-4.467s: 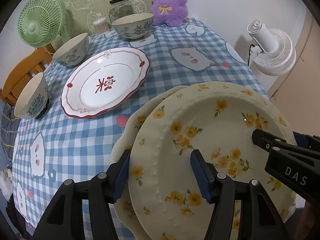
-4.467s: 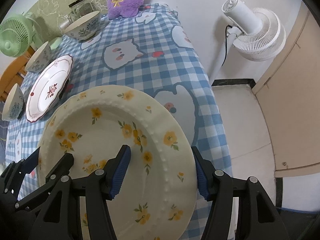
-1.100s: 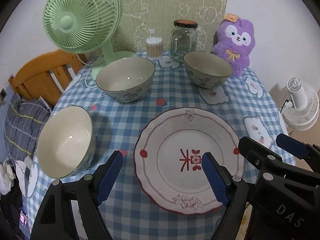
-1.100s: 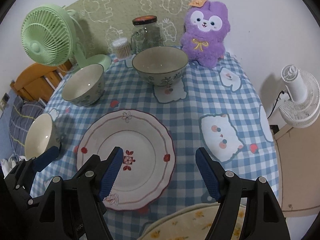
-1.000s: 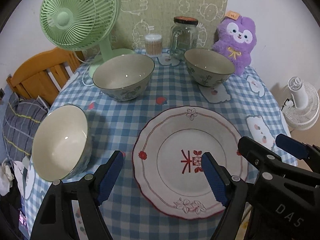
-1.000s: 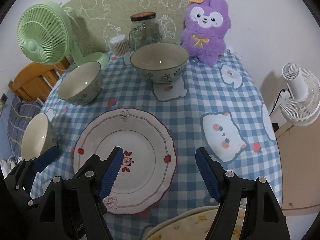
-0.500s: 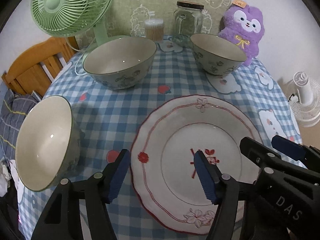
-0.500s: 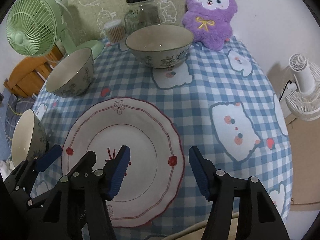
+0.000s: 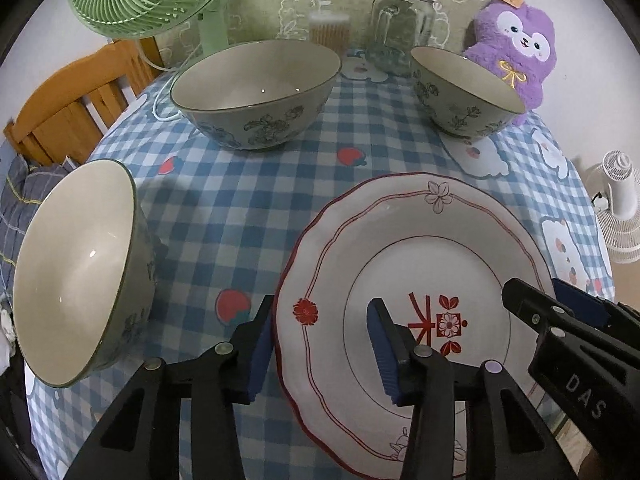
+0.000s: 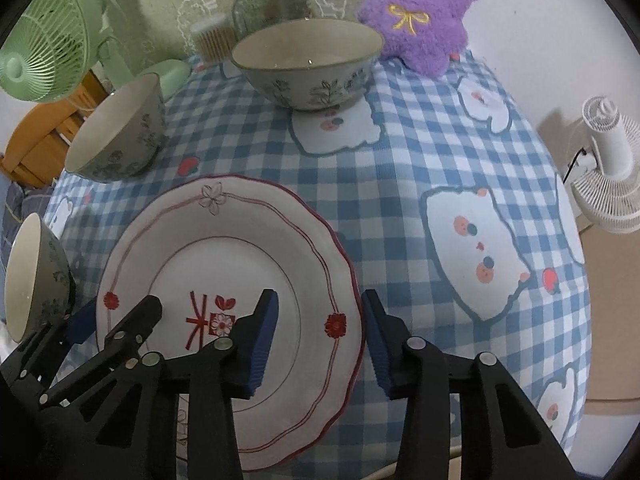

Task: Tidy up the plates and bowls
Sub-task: 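Grasp the red-rimmed plate rim with both tools and lift it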

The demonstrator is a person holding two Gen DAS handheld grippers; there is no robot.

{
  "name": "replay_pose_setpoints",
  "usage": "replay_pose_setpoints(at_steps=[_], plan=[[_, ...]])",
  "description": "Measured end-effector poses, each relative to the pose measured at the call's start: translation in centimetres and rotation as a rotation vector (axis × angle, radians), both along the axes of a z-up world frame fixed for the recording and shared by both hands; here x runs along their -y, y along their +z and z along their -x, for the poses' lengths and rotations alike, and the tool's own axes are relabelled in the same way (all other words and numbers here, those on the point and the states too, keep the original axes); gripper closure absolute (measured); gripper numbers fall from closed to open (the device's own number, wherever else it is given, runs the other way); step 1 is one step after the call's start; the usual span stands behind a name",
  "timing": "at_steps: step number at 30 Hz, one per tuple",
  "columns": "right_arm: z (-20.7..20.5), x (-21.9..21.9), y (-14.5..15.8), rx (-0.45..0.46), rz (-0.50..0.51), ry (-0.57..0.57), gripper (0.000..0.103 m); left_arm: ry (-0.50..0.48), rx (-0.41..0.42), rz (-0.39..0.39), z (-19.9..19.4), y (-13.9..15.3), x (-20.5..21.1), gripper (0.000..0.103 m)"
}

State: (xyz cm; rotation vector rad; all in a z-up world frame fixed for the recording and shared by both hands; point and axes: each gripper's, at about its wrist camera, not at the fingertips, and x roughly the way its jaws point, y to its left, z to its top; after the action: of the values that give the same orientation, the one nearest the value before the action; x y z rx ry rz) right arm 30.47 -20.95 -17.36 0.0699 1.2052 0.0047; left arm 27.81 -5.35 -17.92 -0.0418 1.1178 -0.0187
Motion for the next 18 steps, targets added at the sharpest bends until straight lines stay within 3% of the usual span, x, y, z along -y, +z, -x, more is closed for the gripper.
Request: replay_pose_setpoints(at_steps=[18], plan=[[-0.25, -0.44, -0.22, -0.009, 0.040, -0.005, 0.058, -0.045, 0.022, -0.015, 0.49, 0.01, 0.10, 0.059]])
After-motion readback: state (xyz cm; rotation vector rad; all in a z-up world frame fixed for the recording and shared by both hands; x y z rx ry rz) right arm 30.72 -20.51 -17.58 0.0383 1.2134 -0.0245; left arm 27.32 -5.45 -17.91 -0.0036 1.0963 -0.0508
